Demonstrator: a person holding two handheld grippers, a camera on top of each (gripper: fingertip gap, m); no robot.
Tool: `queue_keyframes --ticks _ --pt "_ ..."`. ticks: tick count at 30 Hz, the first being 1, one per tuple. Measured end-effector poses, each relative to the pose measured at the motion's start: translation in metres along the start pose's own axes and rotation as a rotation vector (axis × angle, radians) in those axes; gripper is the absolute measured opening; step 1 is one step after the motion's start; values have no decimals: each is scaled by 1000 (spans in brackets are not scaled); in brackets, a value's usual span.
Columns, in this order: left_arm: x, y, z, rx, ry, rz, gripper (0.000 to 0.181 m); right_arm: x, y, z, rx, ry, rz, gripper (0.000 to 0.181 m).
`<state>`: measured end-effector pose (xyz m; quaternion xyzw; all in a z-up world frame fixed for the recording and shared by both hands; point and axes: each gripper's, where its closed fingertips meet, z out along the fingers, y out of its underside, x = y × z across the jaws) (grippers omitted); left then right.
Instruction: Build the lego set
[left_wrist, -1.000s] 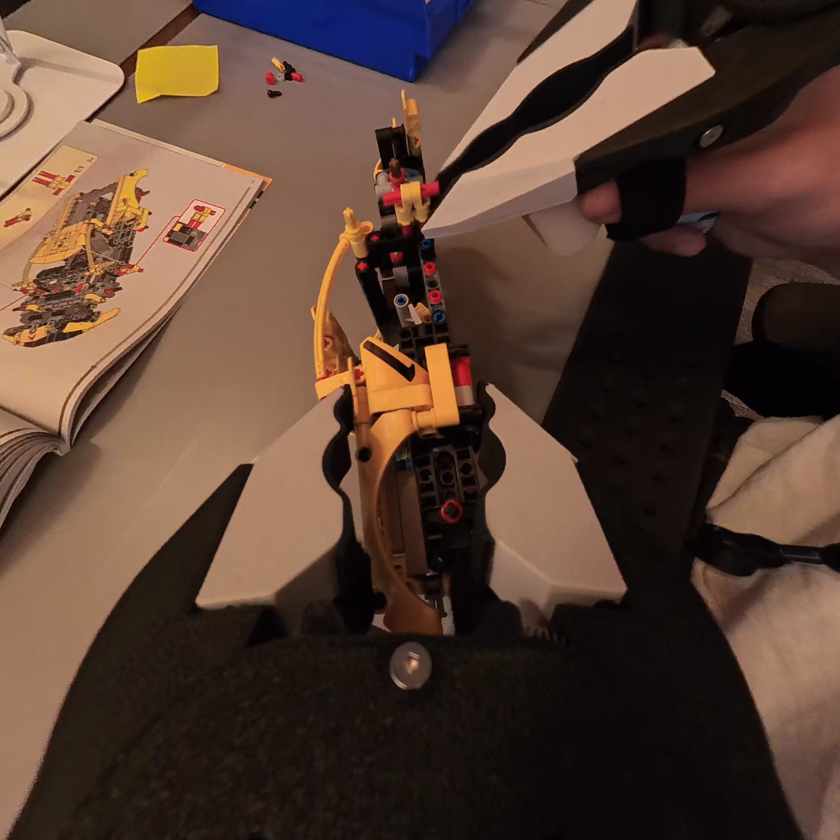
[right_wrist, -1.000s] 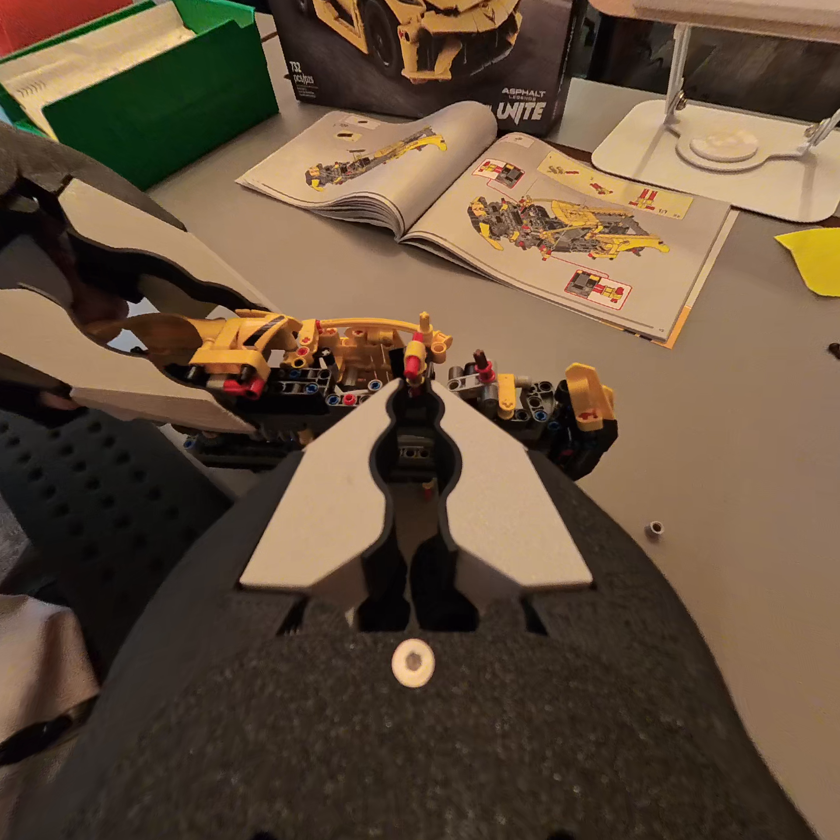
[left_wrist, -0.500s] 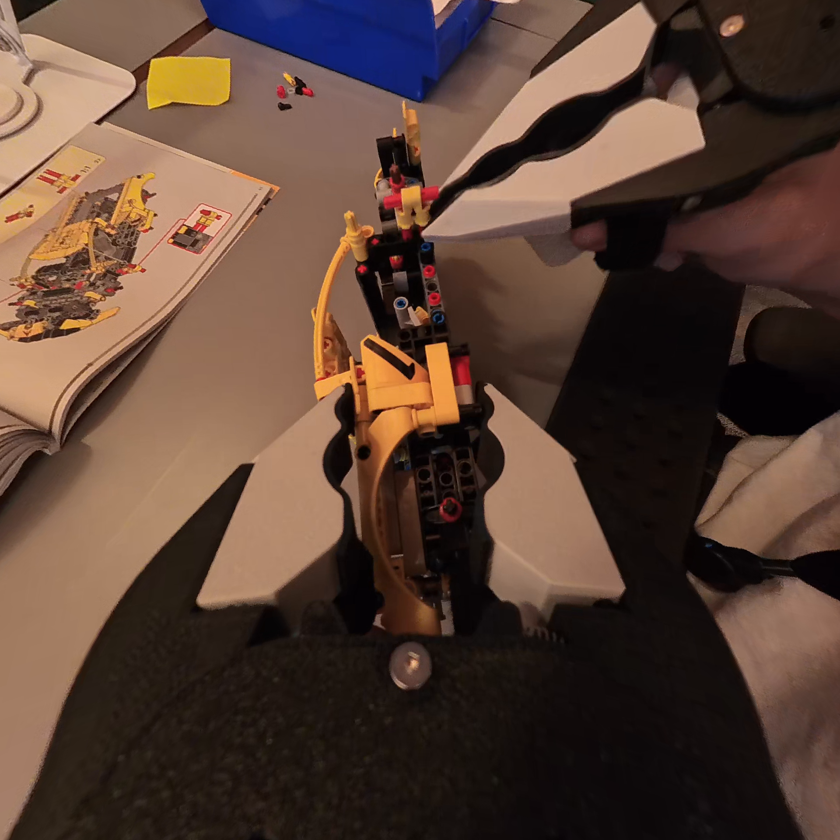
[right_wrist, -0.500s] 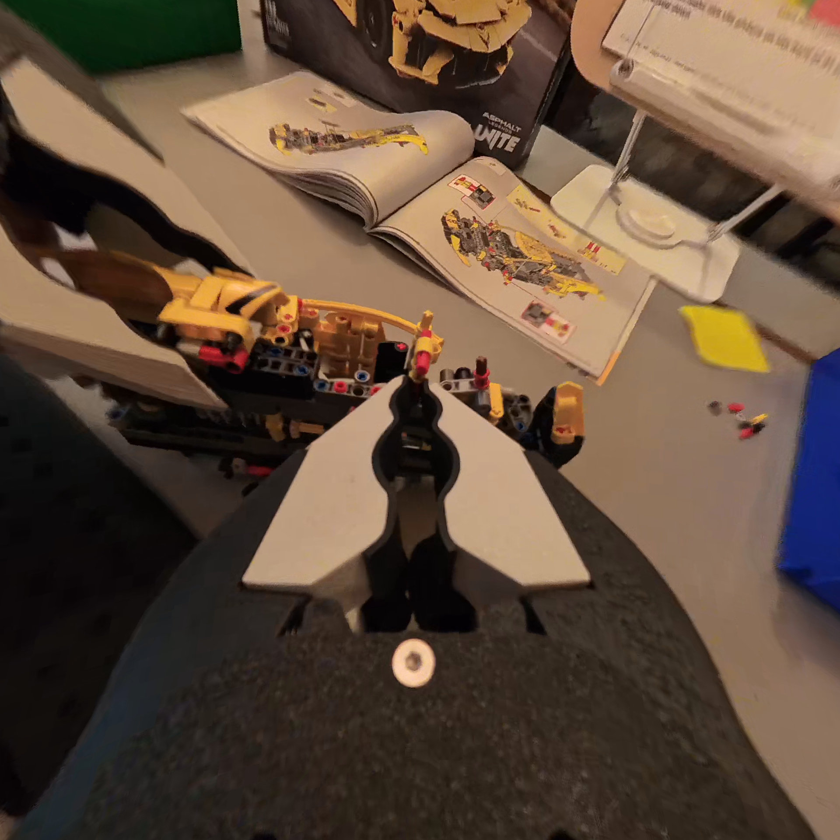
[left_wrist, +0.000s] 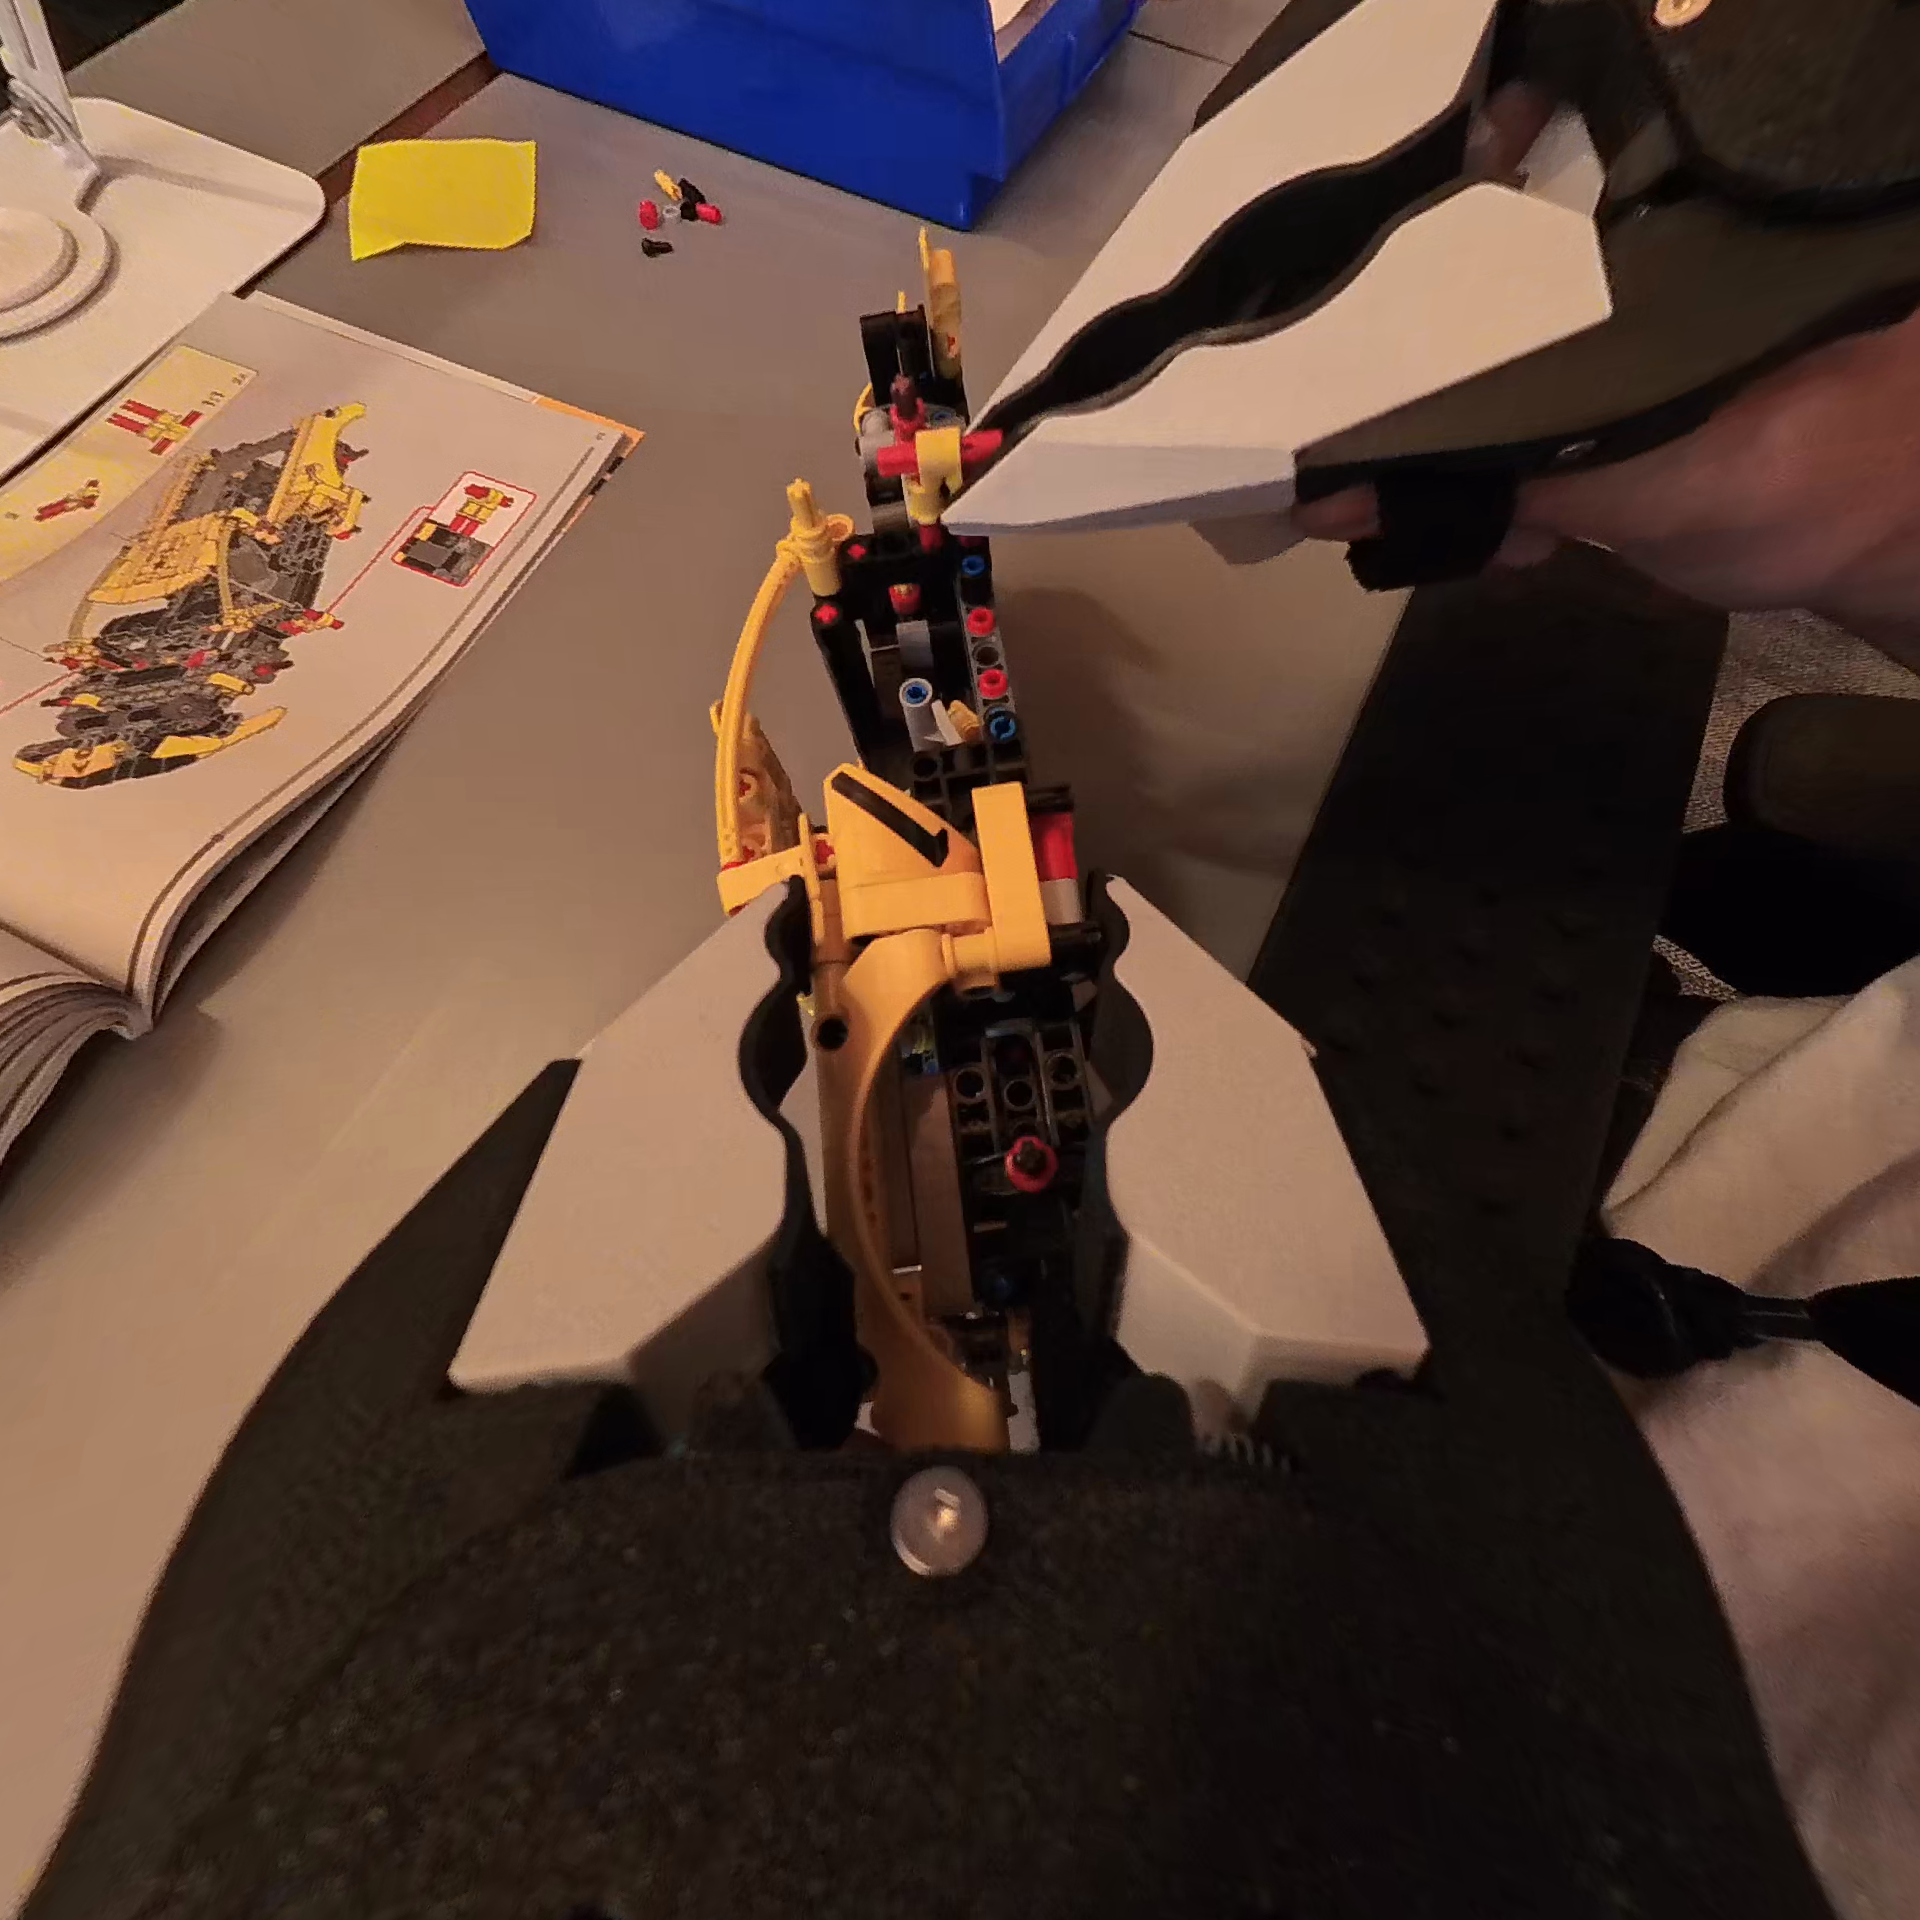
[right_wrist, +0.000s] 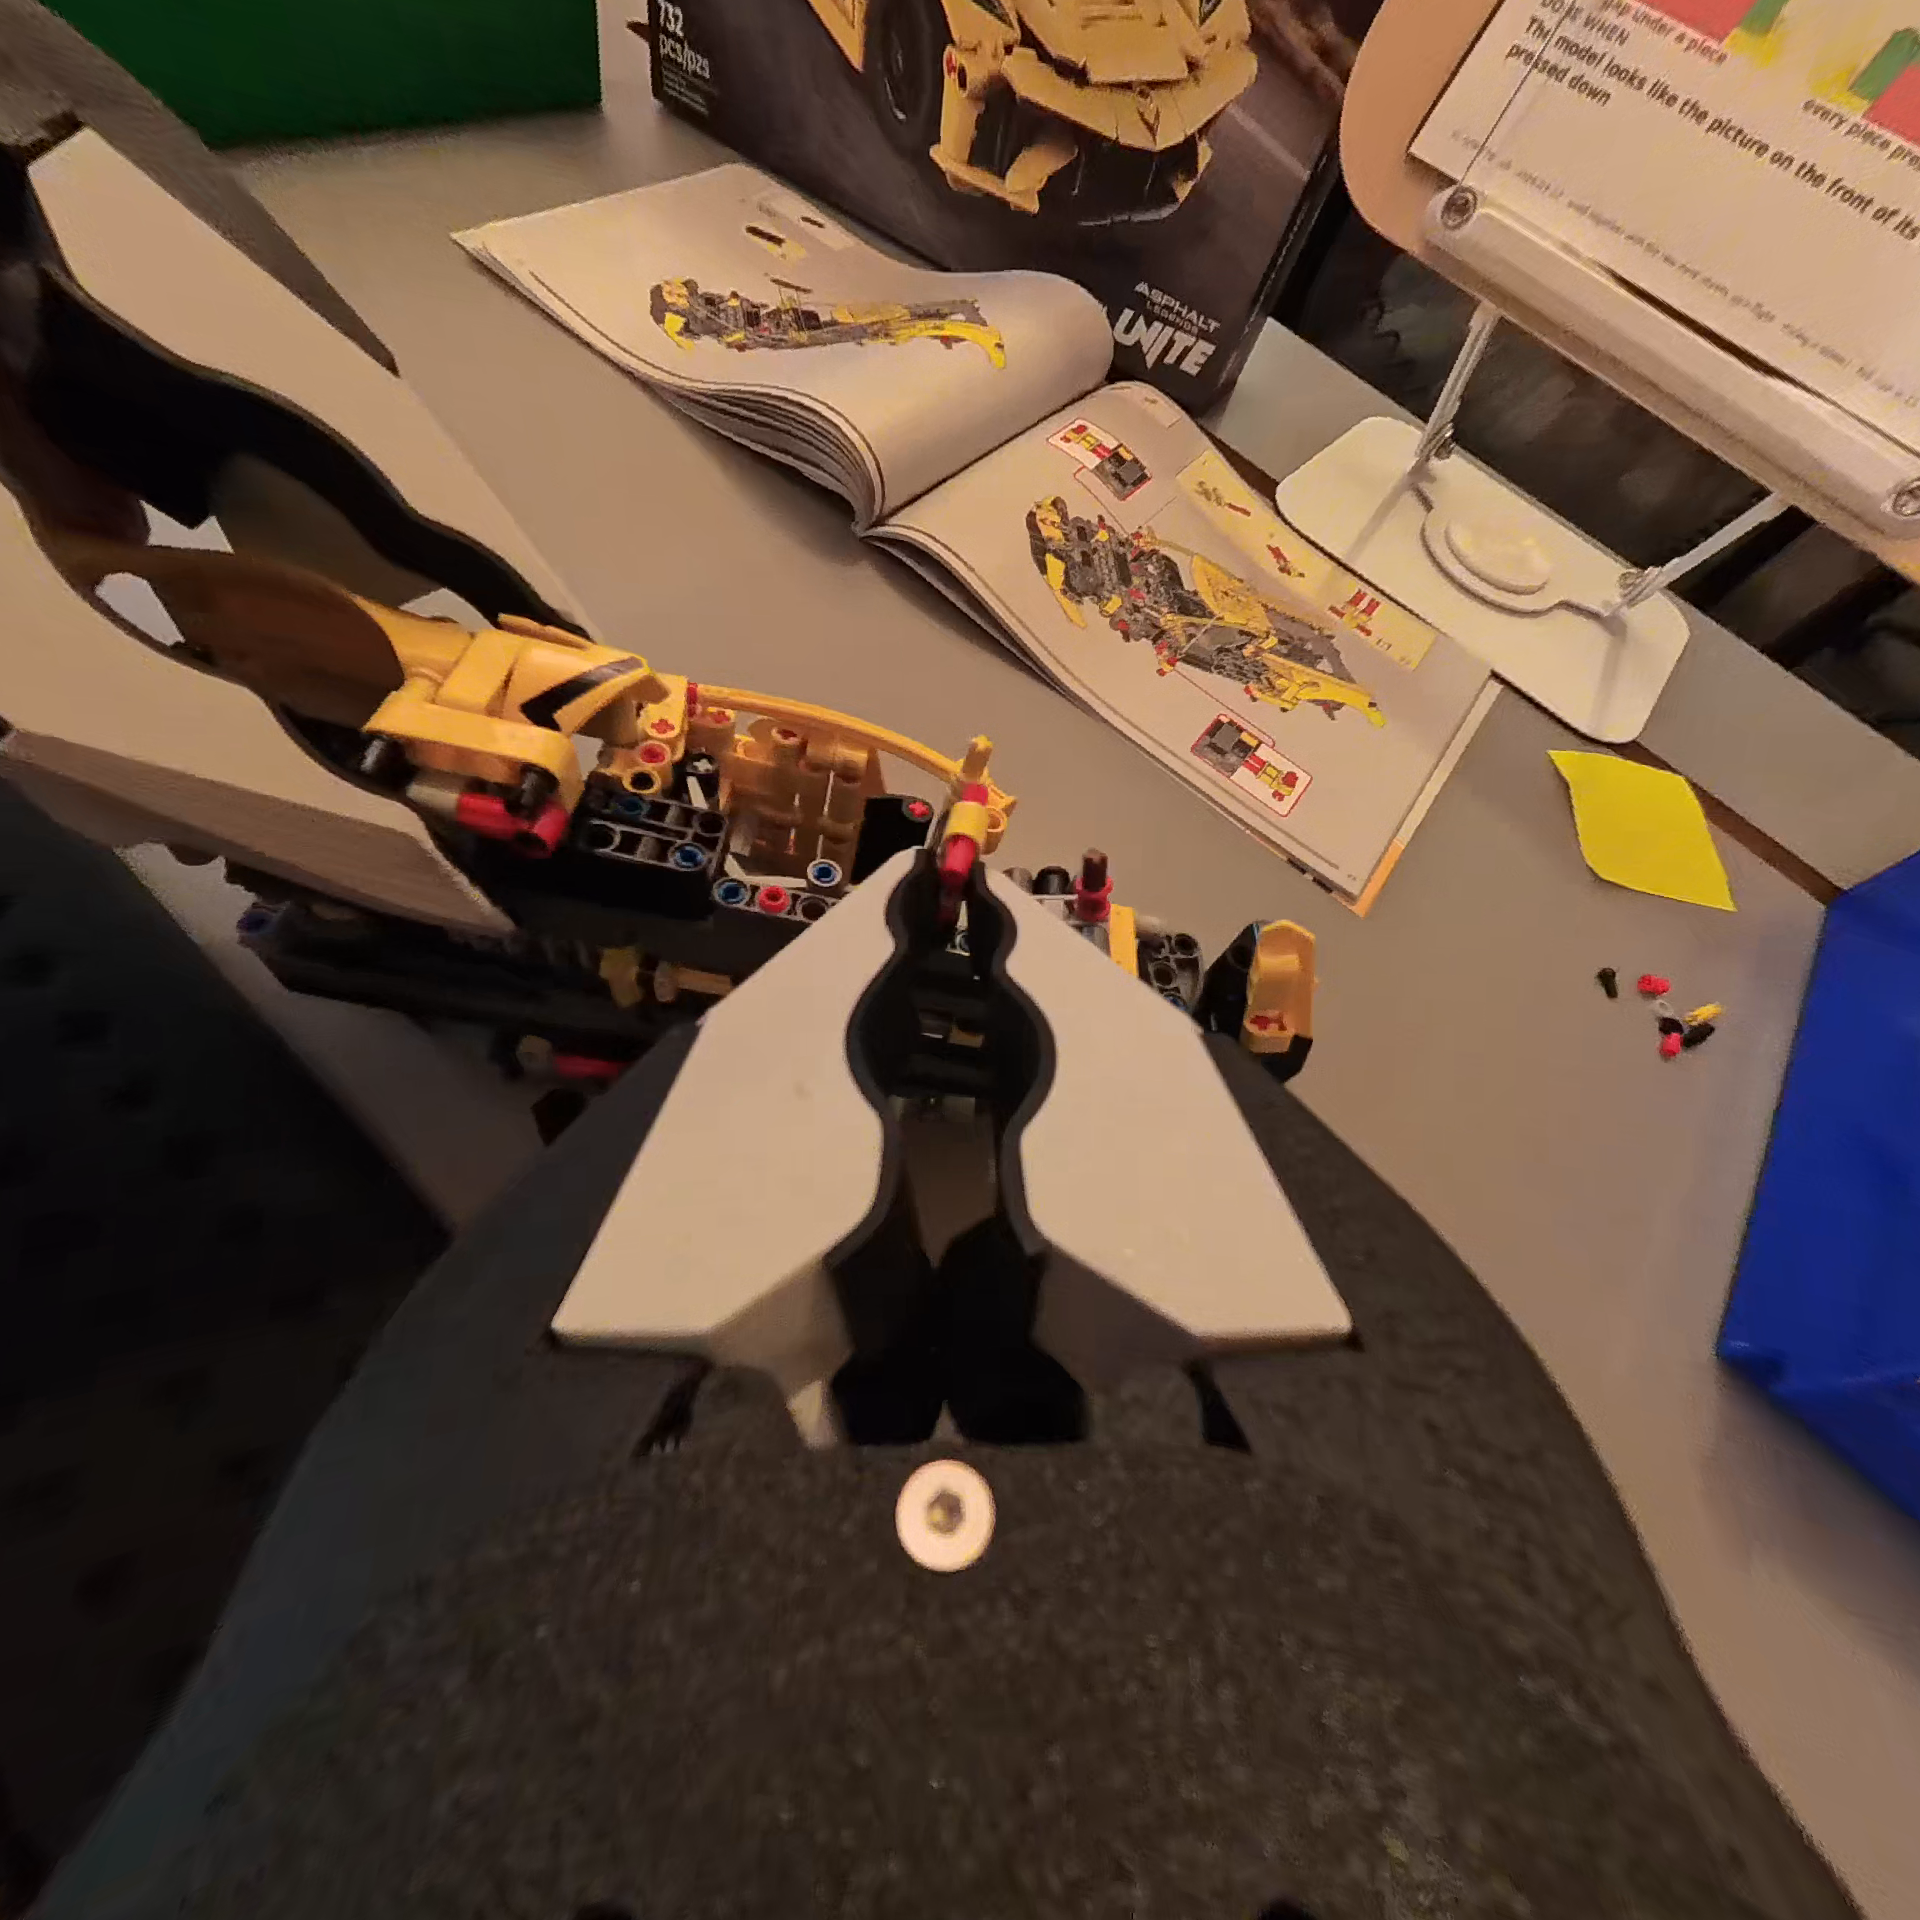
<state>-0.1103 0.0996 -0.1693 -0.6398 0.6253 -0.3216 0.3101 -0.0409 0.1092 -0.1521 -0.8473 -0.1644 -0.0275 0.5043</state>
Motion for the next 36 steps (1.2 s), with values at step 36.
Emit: queue_keyframes --ticks 36 --pt "1 -2 3 6 -10 -8 53 2 -3 2 -337 -188 98 6"
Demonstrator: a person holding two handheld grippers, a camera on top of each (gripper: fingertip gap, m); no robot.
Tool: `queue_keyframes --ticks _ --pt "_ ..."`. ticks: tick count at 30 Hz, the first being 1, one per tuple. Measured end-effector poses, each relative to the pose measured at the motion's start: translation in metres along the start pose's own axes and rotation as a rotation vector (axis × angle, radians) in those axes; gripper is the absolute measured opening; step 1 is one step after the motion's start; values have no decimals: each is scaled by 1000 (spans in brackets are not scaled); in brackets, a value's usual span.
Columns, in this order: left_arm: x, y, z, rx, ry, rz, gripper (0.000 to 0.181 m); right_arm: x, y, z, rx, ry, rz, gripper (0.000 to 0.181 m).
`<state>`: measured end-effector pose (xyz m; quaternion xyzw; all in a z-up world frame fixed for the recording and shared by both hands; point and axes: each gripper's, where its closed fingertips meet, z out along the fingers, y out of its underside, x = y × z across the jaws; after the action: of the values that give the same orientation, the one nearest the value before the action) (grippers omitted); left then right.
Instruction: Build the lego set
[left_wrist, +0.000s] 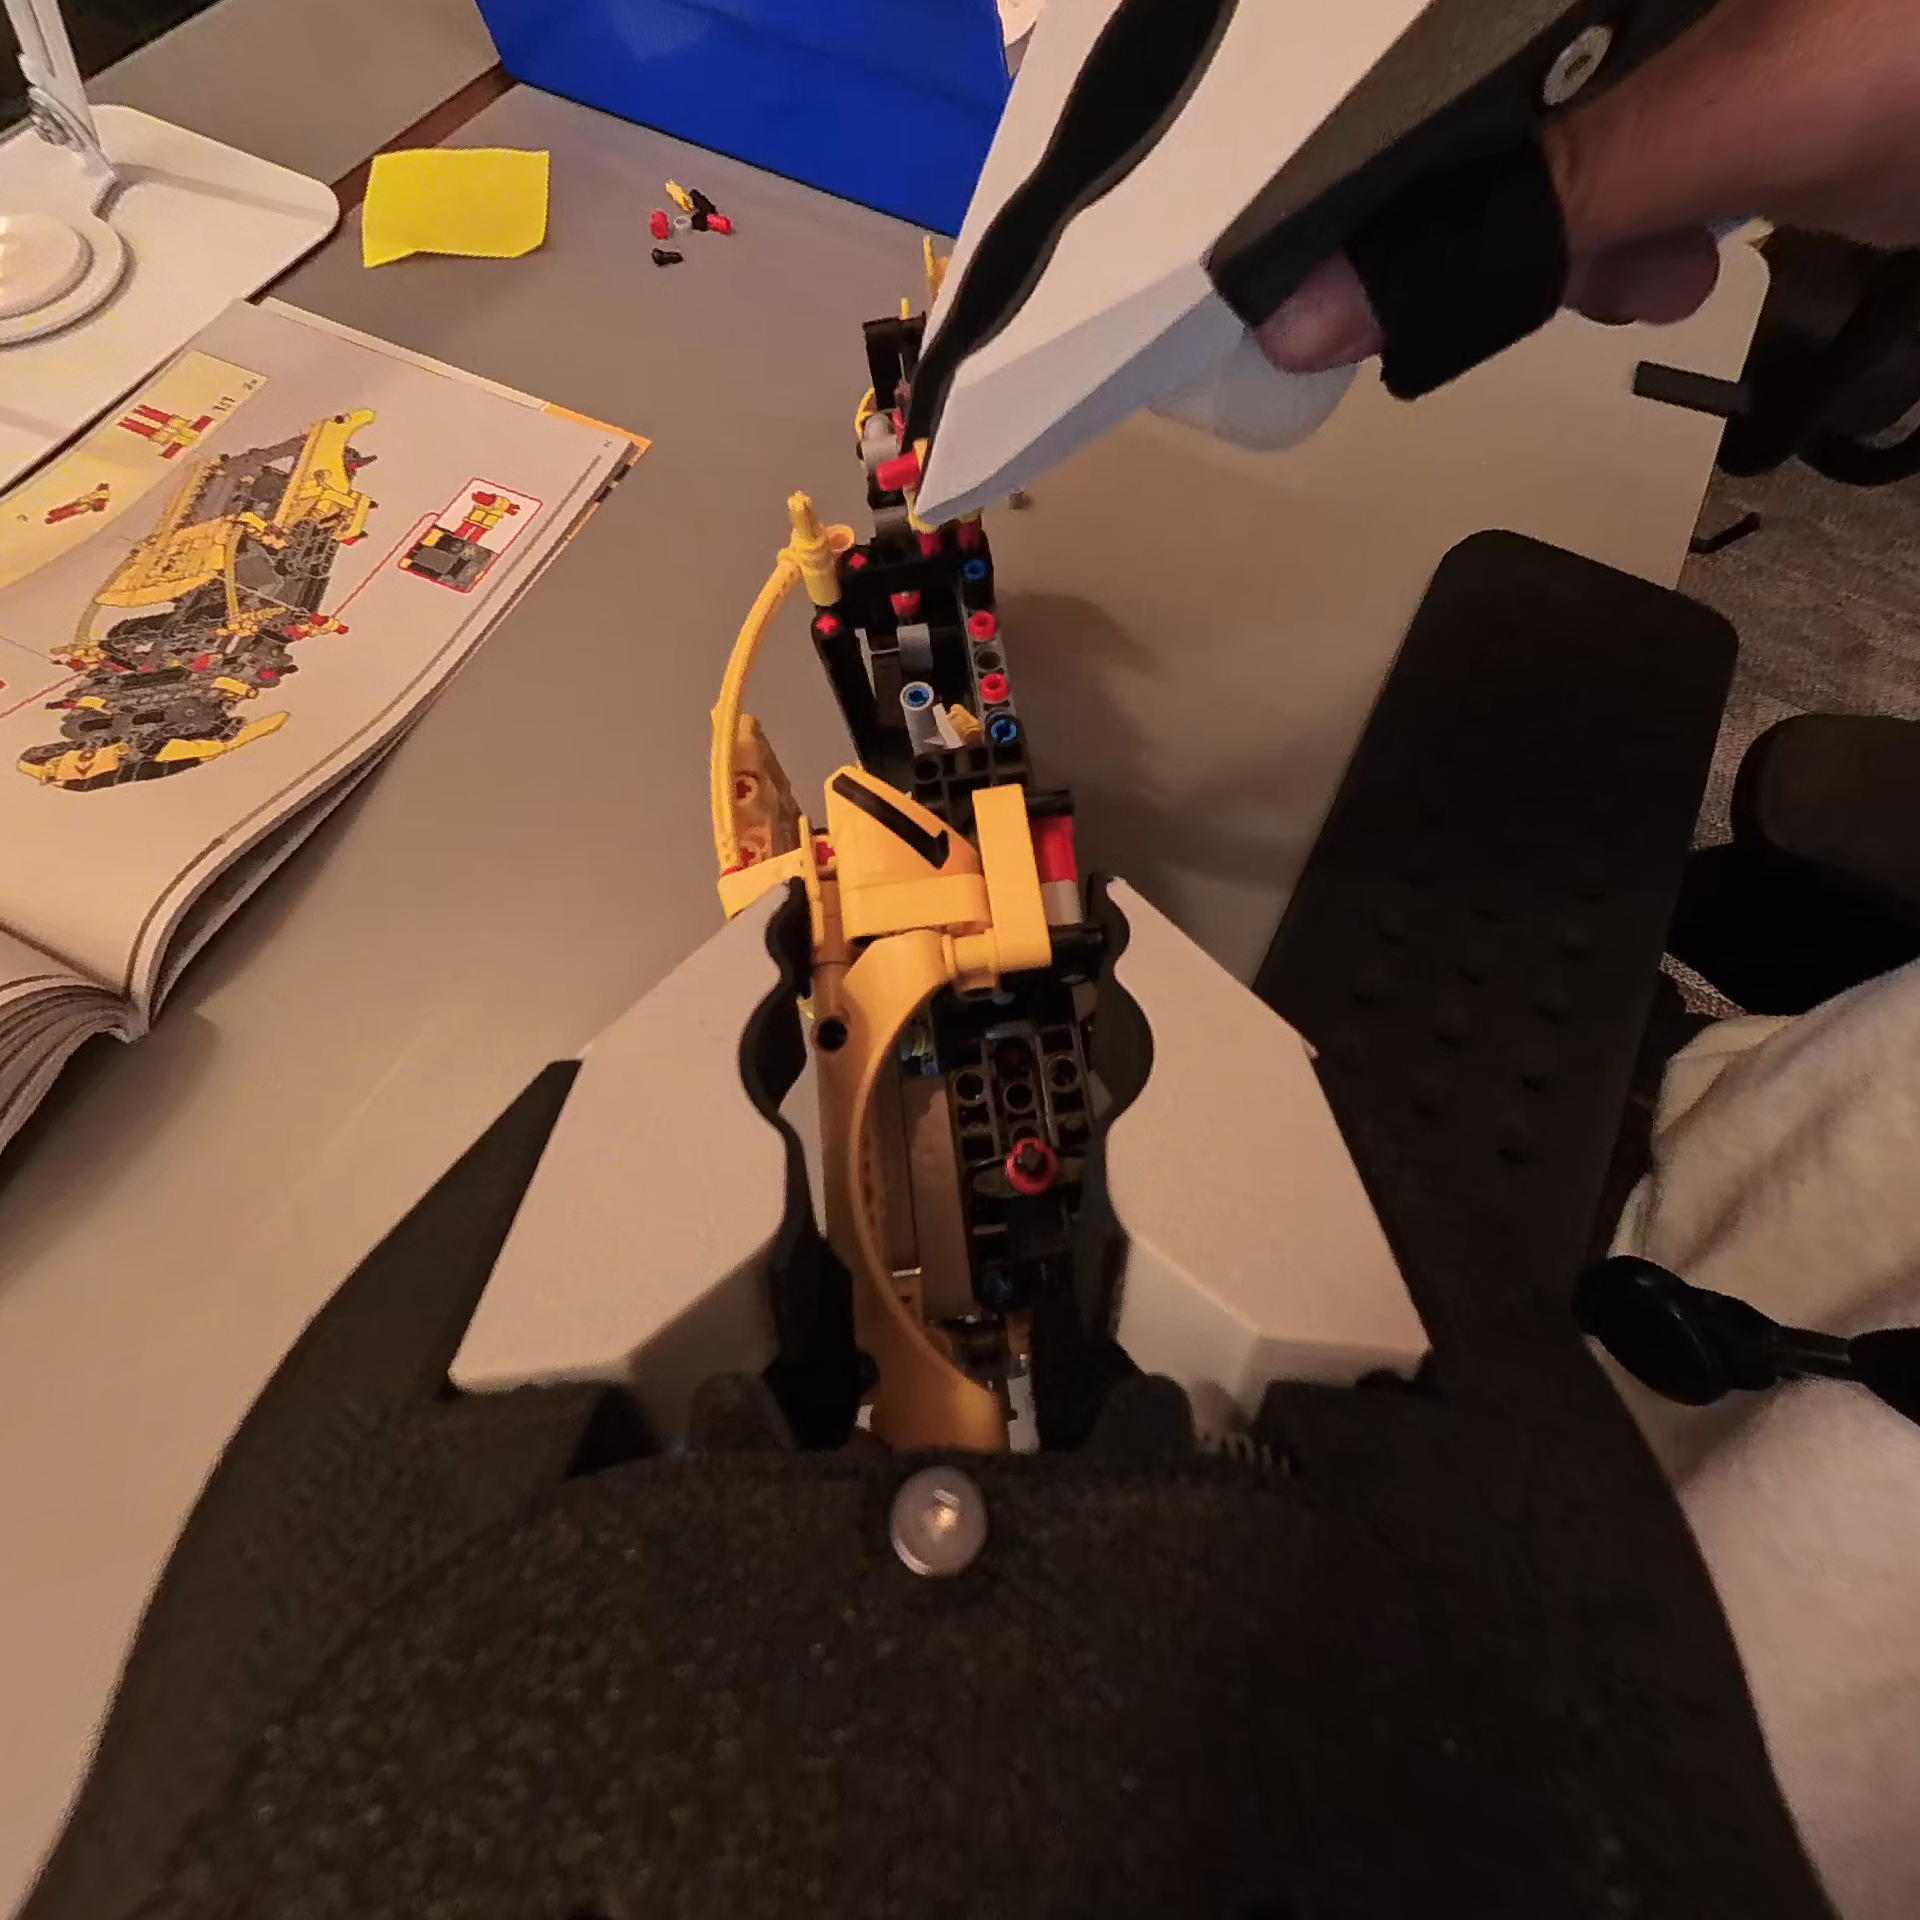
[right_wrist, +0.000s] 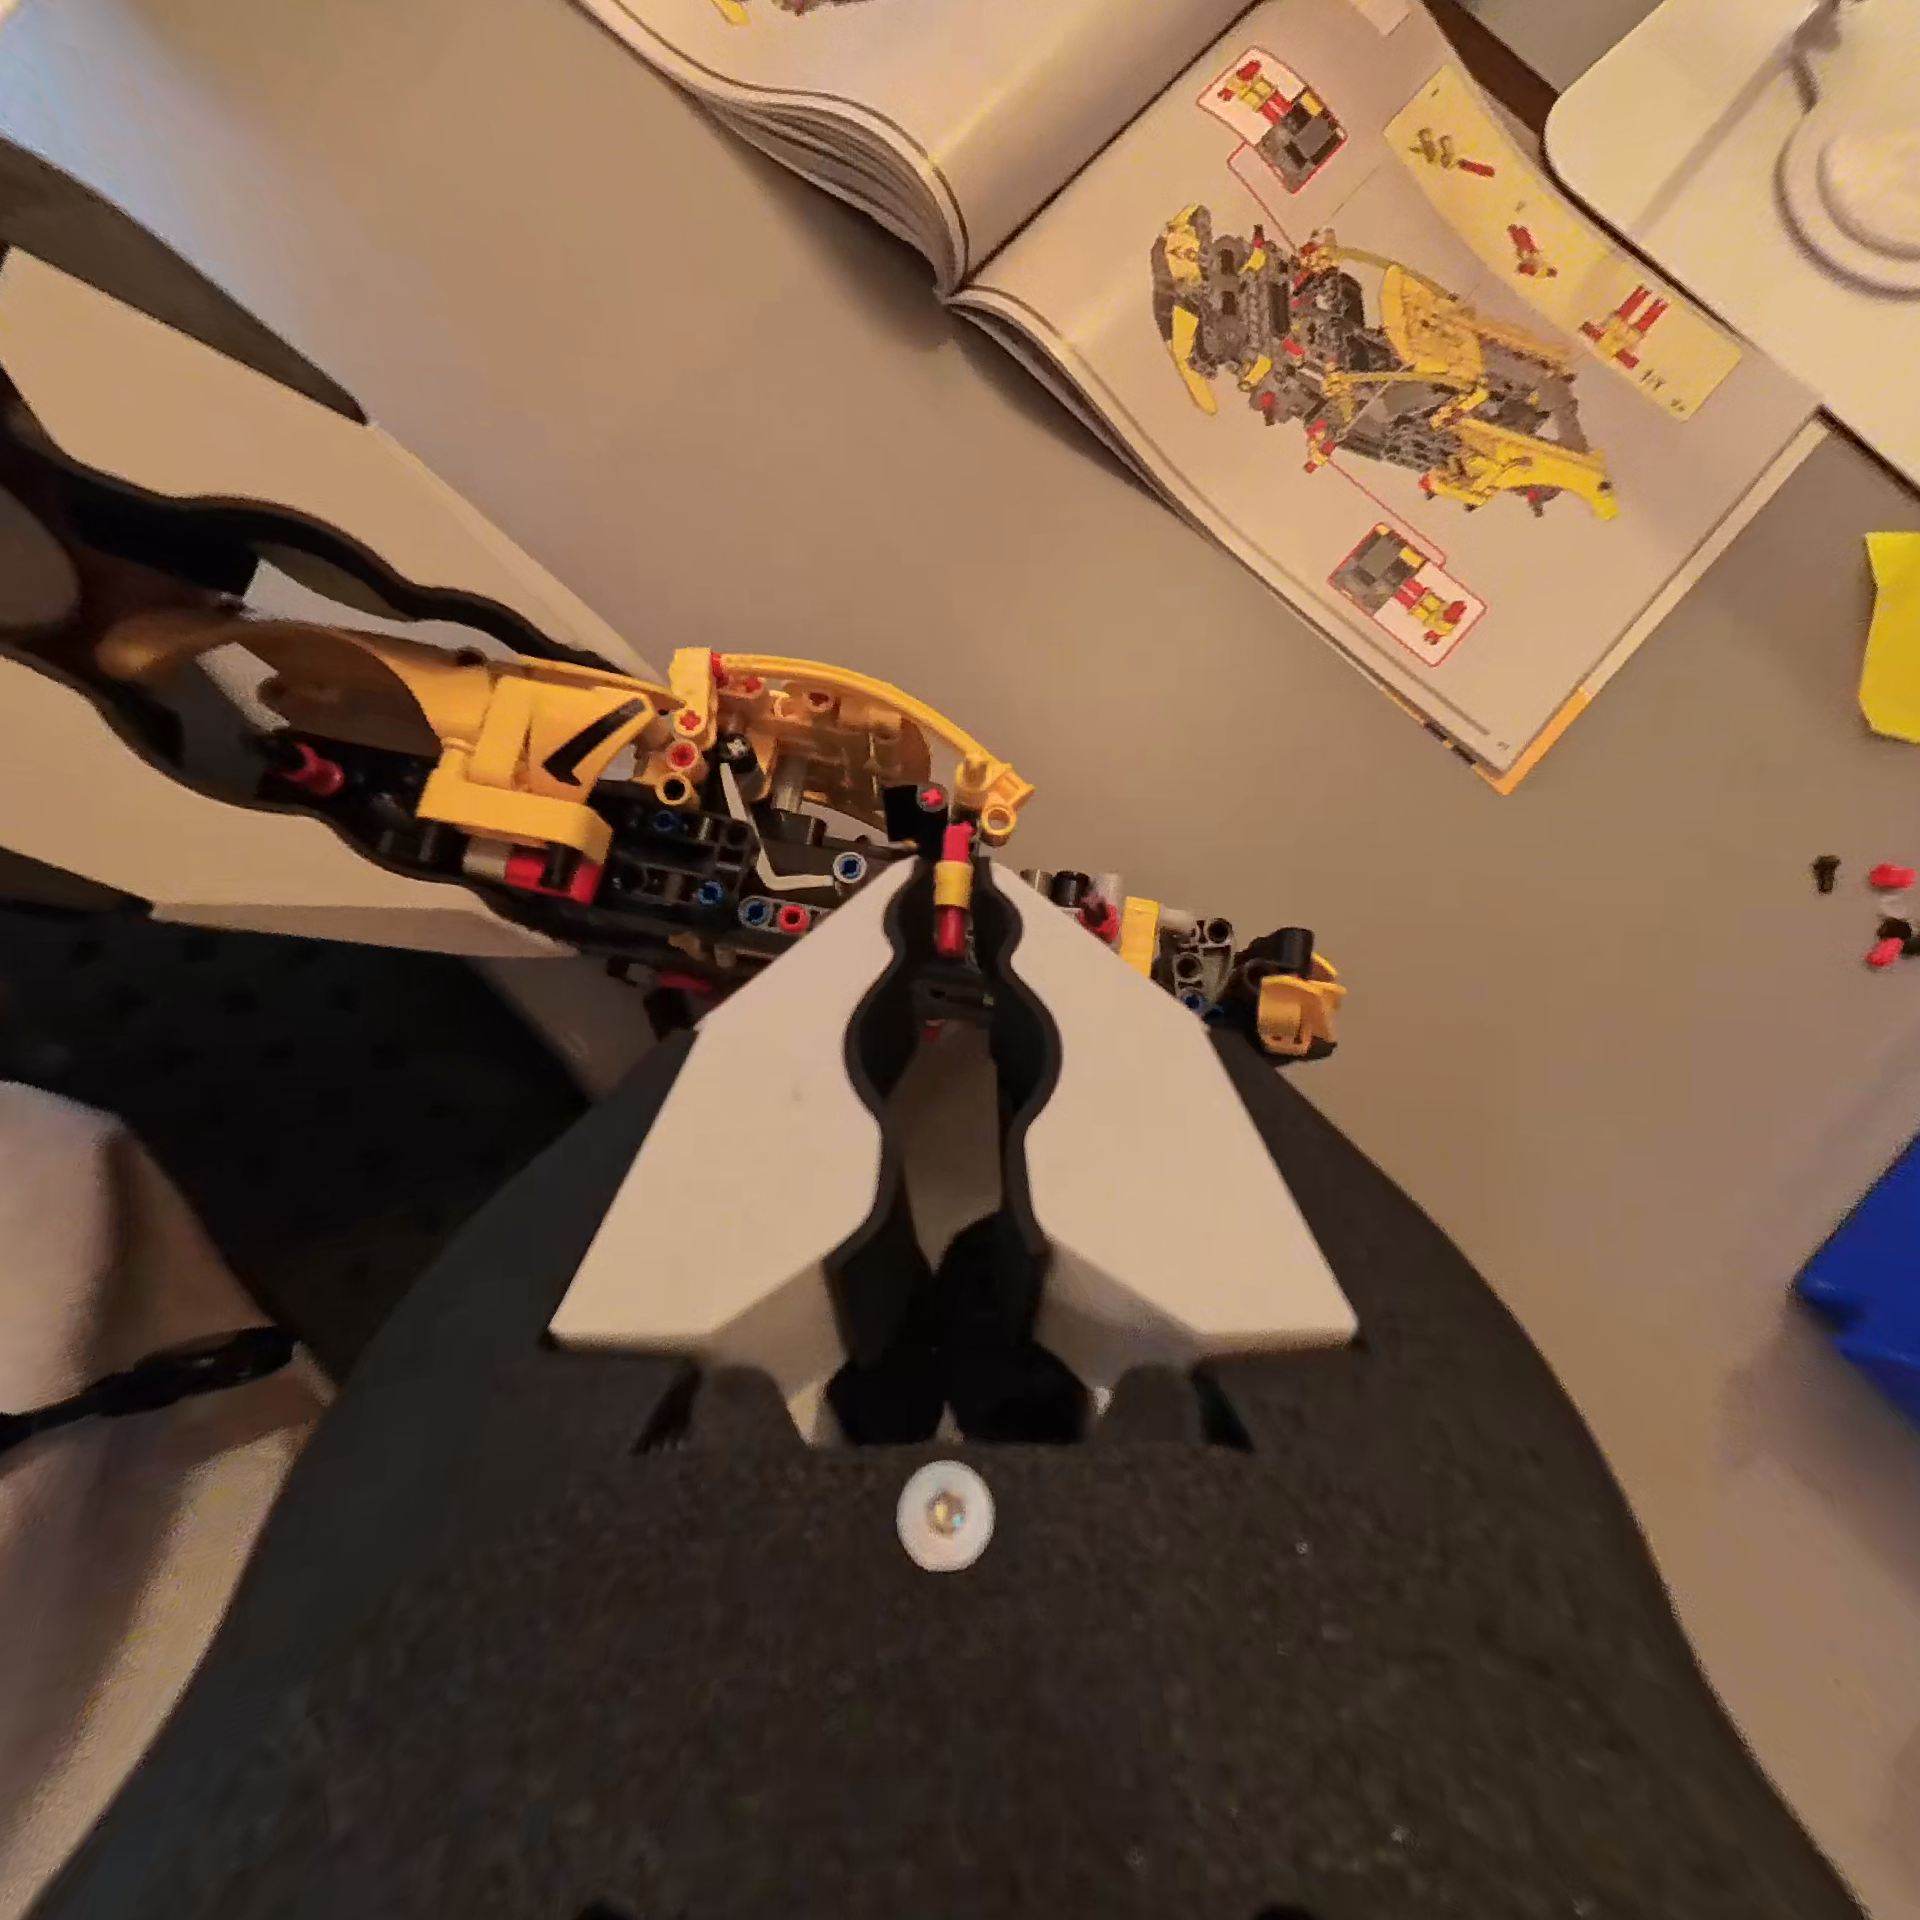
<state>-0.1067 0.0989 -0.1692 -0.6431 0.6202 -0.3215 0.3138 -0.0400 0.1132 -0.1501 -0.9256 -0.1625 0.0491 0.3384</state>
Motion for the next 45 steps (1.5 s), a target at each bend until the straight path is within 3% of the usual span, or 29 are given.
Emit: queue_keyframes --ticks 7,13,17,19,24,27,31,39,45 --pt "2 -1 1 1 -17 11 53 1 3 -1 6 86 73 6" --pt "1 -1 2 1 -11 7 53 3 3 0 -32 171 7 7" --pt "0 -1 1 12 -9 -5 53 3 1 1 -13 51 106 6" --pt "0 -1 1 22 7 -8 53 2 4 -3 -29 1 36 7" --pt "-1 -1 1 25 4 -16 53 4 19 -11 -202 -103 52 30" --pt "0 -1 1 23 -4 -9 53 -5 13 -7 -199 -144 54 22" --pt "0 -1 1 22 -6 -8 53 0 10 -3 -222 -74 3 6" --pt "3 -1 2 19 -11 4 53 0 15 -4 -336 21 -97 5" --pt "4 -2 2 18 -14 7 53 0 18 -4 -333 13 -56 4"
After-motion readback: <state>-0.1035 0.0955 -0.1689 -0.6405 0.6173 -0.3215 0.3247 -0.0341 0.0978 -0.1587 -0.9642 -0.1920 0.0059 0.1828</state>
